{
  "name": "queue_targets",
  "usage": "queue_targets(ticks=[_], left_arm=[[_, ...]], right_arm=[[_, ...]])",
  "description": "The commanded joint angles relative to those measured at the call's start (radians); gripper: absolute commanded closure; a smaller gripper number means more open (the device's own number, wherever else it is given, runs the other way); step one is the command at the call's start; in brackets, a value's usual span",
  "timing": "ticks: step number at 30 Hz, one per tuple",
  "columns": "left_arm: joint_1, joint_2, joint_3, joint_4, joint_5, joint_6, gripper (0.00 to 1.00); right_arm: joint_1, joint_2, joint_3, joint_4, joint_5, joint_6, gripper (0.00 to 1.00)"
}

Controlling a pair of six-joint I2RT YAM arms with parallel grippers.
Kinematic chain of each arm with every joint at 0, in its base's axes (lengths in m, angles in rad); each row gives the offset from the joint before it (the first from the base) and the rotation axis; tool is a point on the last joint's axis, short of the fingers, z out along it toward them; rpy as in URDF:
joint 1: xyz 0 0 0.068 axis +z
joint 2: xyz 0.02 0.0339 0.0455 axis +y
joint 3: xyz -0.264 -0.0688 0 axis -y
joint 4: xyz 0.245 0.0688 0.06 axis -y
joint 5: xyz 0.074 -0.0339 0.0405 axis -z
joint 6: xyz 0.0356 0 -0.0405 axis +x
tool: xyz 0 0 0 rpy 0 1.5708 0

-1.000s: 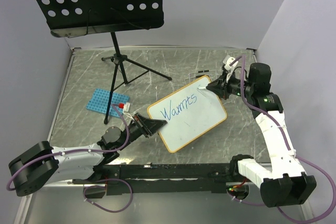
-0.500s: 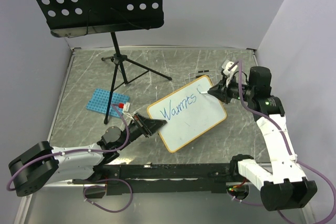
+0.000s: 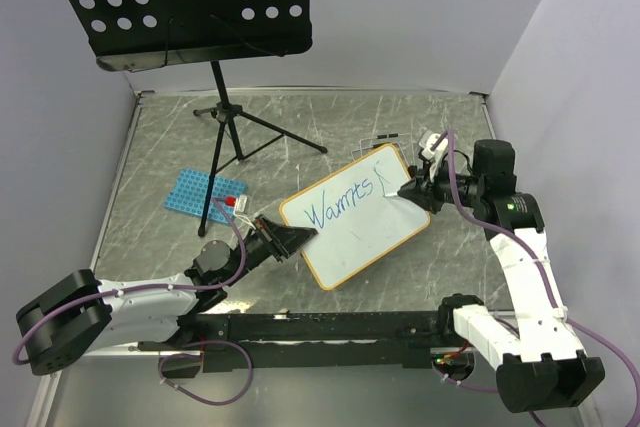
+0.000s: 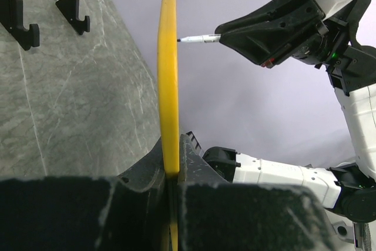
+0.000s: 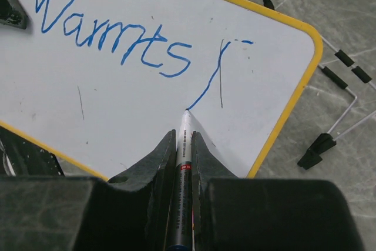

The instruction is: Write a sentence on the whiteboard

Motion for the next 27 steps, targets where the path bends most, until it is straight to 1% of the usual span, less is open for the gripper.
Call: queue_targets(ticks=[1,4,7,13,18,27], left_arm=[[0.003,-0.024,0.046,0.190,0.010,-0.013,0.99],[0.001,-0.013,0.046,0.197,0.013,-0.016,0.99],[0.003,-0.013,0.040,0.201,0.011,-0.017,0.99],[0.003,-0.031,0.032,0.189,0.008,-0.016,0.99],[0.003,-0.038,0.025,0.195,0.008,-0.017,0.99],[0.003,-0.032,0.025,0.206,0.010,-0.017,0.99]], right_arm=[[0.007,-0.008,-0.004,-0.047,-0.074,-0.027,1.00],[0.010,-0.016,0.022,-0.022,-0.121,0.005,1.00],[0.009,-0.037,0.064,0.021,-0.138,0.080,1.00],[0.009,-0.016,0.112,0.133,-0.085,0.151,1.00],[0.009,0.038,0.101,0.199,-0.061,0.165,1.00],[0.014,0.105,0.104,0.222,-0.043,0.164,1.00]])
